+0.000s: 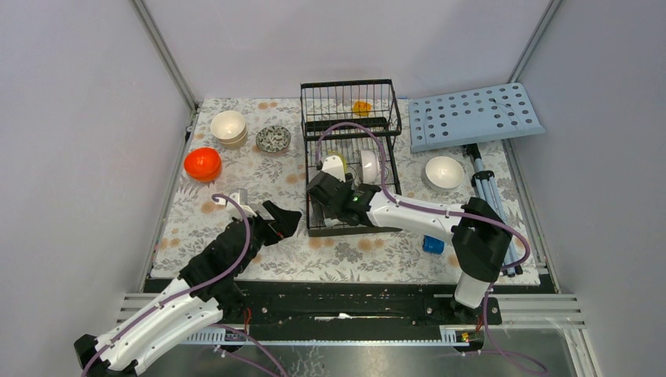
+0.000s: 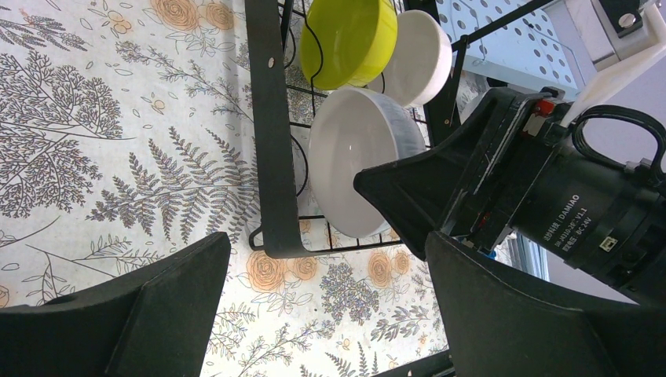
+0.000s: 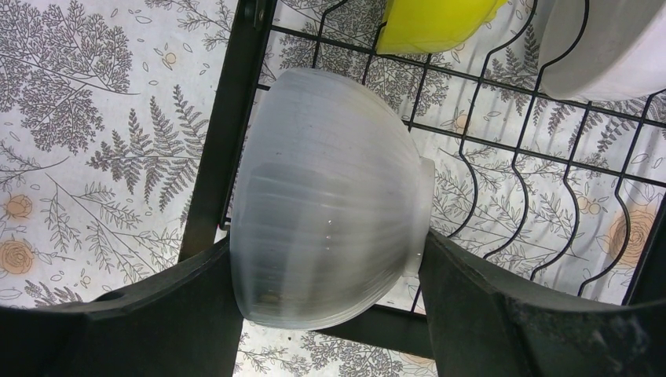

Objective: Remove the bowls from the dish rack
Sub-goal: Pick up the bowl from the dish rack.

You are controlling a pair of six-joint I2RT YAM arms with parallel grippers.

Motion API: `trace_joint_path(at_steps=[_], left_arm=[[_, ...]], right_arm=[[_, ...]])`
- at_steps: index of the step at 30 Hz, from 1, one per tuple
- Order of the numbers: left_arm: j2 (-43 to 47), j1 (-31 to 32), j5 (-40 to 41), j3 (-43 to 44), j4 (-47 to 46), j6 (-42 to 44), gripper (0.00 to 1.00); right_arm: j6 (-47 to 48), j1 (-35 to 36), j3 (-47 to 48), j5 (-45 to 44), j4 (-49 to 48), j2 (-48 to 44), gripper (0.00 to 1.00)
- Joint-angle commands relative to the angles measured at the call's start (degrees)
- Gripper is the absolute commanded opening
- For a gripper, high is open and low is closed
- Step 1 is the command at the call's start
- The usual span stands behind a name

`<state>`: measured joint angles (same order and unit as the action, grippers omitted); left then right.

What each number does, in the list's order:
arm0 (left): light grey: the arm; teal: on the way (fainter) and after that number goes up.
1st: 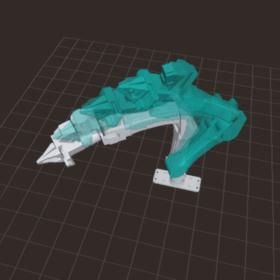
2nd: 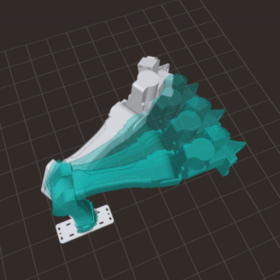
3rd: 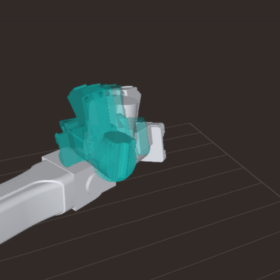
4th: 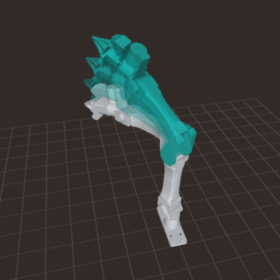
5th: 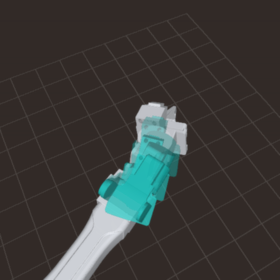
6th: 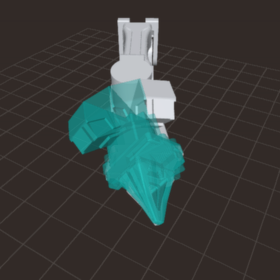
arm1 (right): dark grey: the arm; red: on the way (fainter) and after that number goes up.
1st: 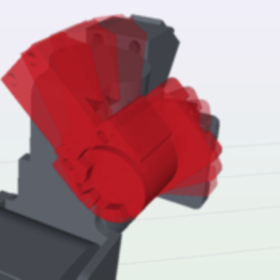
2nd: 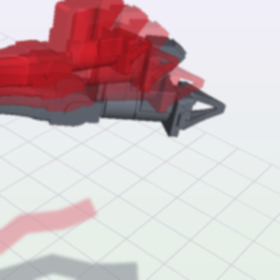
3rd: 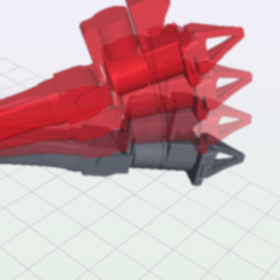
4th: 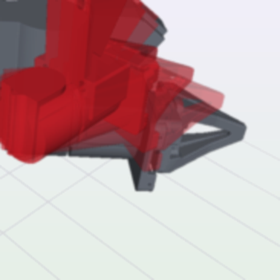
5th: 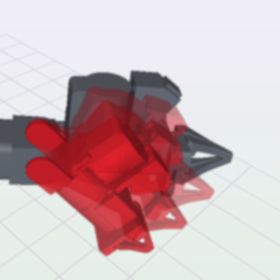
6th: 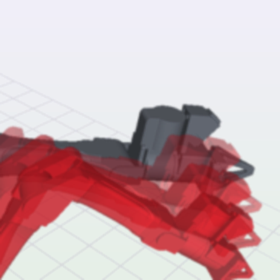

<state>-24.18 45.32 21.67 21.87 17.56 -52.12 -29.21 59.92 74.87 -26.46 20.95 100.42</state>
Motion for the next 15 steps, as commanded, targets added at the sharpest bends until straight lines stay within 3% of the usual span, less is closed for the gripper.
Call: trace_joint_path(at_steps=[1,15], left_arm=[[-0.2,-0.2,0.7,0.0,-1.1,0.1,0.99],[-1.2,-0.1,0.8,0.3,-1.8,0.4,0.99]], right_arm=[[0.8,0.9,3.6,-3.5,-0.6,-3.5,0.0],[1.4,1.0,3.9,-5.6,1.4,-4.6,0.0]])
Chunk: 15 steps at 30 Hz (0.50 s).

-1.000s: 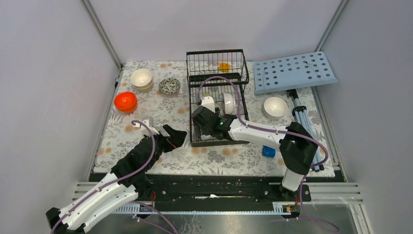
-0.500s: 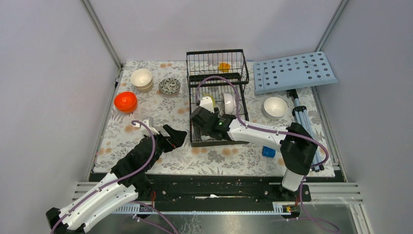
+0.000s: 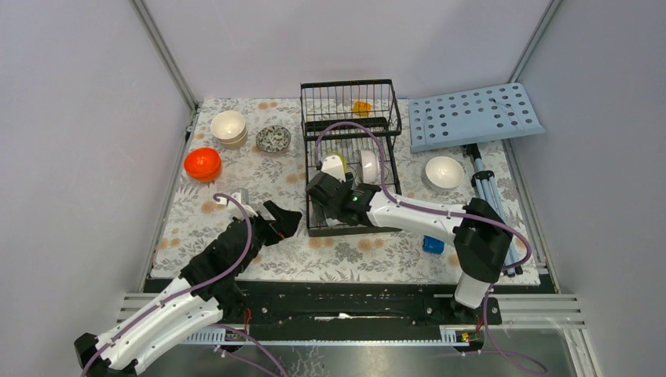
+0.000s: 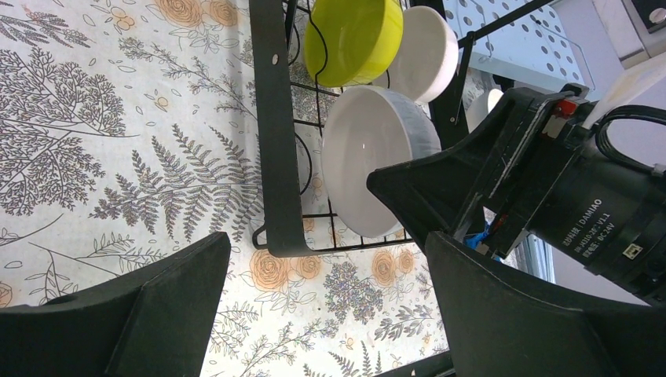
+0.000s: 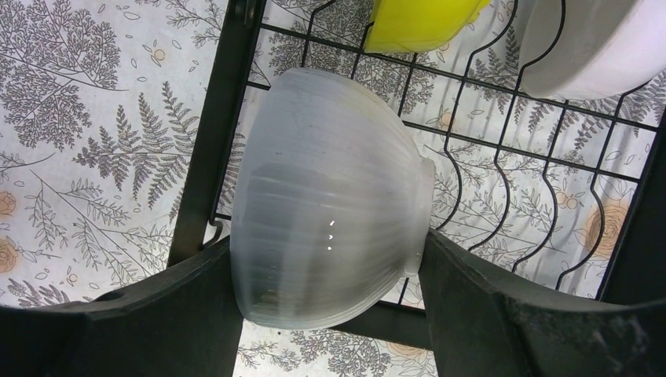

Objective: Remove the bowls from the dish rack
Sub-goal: Pick up the bowl from the dish rack.

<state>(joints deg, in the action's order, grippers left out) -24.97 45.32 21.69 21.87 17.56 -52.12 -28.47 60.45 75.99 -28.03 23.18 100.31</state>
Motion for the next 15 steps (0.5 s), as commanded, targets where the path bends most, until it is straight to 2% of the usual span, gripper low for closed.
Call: trace_joint_path(at_steps=[1,15], left_arm=[[-0.5,-0.1,0.7,0.4,-1.9,0.4,0.99],[-1.5,-0.1,0.9,2.7,-2.1,1.5,0.99]], right_arm=[[0.6,0.5,2.7,-4.1,-0.9,-4.8,0.0],[-0.6,-0.1,0.5,-3.0,-2.4,-11.9,0.0]])
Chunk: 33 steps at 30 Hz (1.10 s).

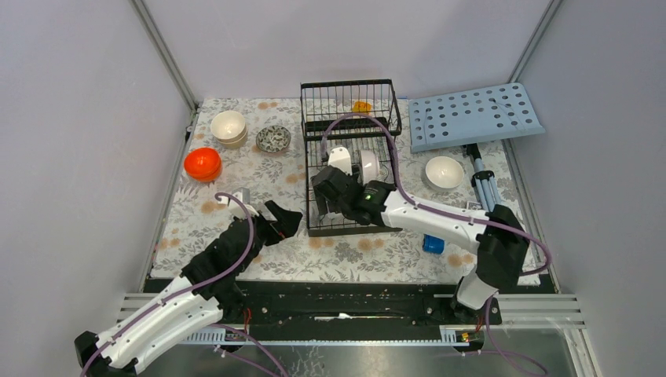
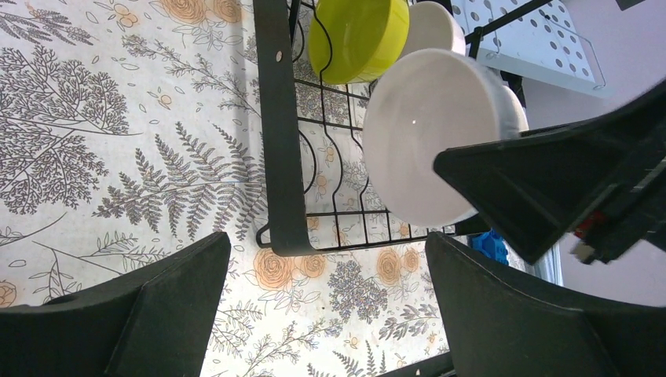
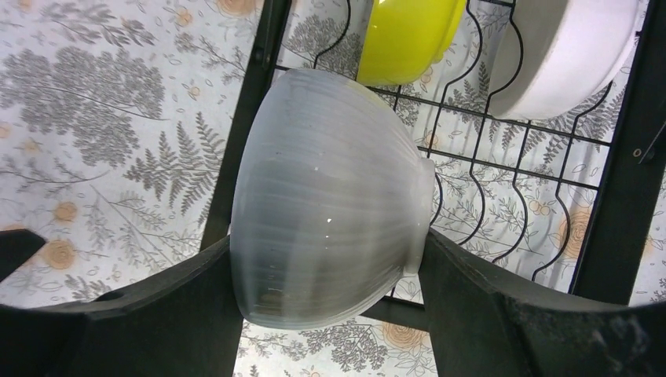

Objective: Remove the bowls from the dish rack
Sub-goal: Pick up the bowl from the dish rack, then place the bowl with the bowl.

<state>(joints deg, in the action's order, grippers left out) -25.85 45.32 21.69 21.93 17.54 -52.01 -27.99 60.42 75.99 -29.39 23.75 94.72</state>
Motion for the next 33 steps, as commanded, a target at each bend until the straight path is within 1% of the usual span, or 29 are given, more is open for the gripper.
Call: trace_joint_path(at_steps=[1,5,8,16,21,24,27,31,33], left_arm=[[-0.7,-0.1,1.0,3.0,-2.1,1.5,0.99],[-1.1,-0.1,1.4,4.7,-2.1,2.3,0.99],[-1.4,-0.1,1.7,6.3,-2.2,3.1,0.99],[-2.6,-0.2,-1.4,9.5,-6.2,3.5,0.99],[-3.6,-0.1,-4.1,11.5,-8.4,3.9,0.99],[-4.1,-0.1,-5.9,13.1,-8.4,4.9,0.99],[-4.1,-0.1,-7.3,15.3,-6.8,5.7,0.99],[-4.1,-0.2,-9.7,18.0,-4.1,7.6,0.99],[-4.7,-0.1,-11.2,19.7,-2.2,9.1,0.99]], right_arm=[[-1.5,-0.4,-0.2,-1.2,-3.7,-7.6,0.0],[-4.1,-2.9,-3.8,4.2,-6.3,-13.9,0.0],[-6.6,-6.2,-7.6,10.2,-9.1,-18.7,0.0],[-9.7,-11.6,-21.2,27.2,-22.6,-31.6,0.0],[-16.0,-14.7,-28.9,34.7,-31.0,-37.7,0.0],[-22.4,-16.4,-34.8,38.1,-38.7,-40.4,0.0],[-27.8,-17.5,-40.7,41.7,-48.8,-41.6,0.0],[-35.1,-18.9,-48.7,44.5,-65.7,-41.6,0.0],[-39.4,-19.6,-52.2,46.3,-76.5,-40.4,0.0]])
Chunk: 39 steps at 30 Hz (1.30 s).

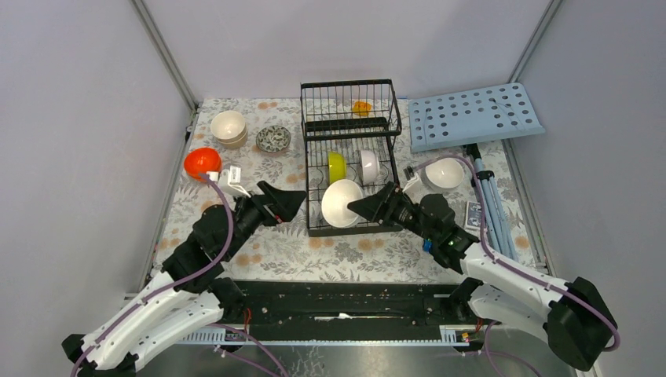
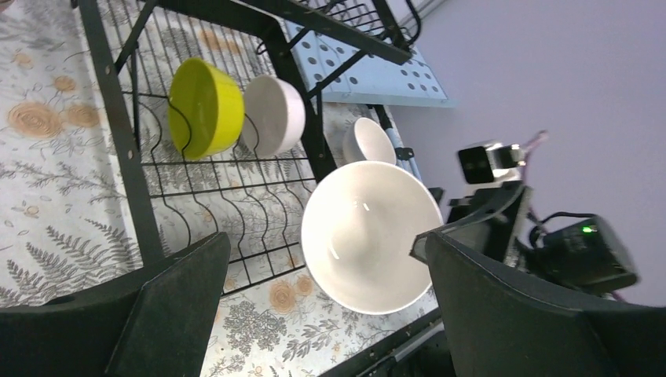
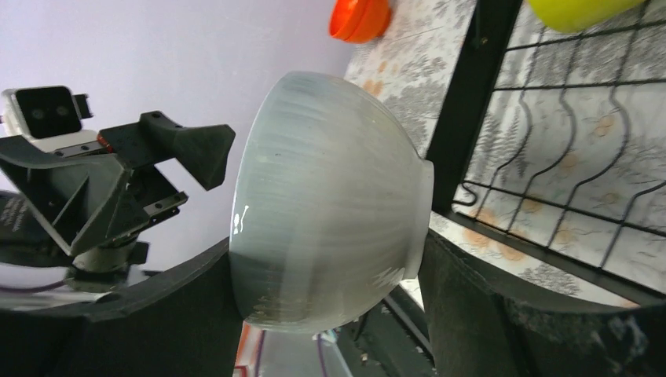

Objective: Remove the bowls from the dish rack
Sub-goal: Place the bowl with the bowl.

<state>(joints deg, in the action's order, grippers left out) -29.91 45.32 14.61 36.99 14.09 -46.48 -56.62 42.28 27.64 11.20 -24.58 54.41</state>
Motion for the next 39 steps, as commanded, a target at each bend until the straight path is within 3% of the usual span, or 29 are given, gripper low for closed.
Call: trace_joint_path(at_steps=[1,7,14,24,29,37,39], left_arm=[[-1.0,-0.1,-5.2,5.3,2.2,4.3,0.99],[-4.9,-0.1,-10.2,8.4,6.7,6.2,0.99],[-9.7,-0.1,-17.9,11.1,7.4,6.9,0.99],[-15.6,-0.1,-18.8,15.6,11.4,7.8,0.98],[-20.2,0.3,-18.6,18.7,14.1,9.1,0.86],[-25.5,1.8,-14.8,23.7,19.4,8.8,0.57],[-26.3,2.3,-14.0,25.0,20.5,8.5,0.55]], right_arm=[[-12.8,-1.7,-5.3,6.2,-32.4,0.8,0.0],[-20.1,-1.7,-11.8,7.9,-53.5,7.0,0.0],[-25.3,-1.8,-15.3,9.0,-71.3,14.1,0.0],[-26.3,-1.7,-17.3,9.7,-73.7,16.3,0.0],[-26.2,-1.6,-17.4,9.8,-73.7,16.4,0.0],[-26.1,-1.7,-17.9,9.5,-73.7,17.7,0.0],[-26.1,-1.7,-17.6,9.6,-73.7,18.1,0.0]])
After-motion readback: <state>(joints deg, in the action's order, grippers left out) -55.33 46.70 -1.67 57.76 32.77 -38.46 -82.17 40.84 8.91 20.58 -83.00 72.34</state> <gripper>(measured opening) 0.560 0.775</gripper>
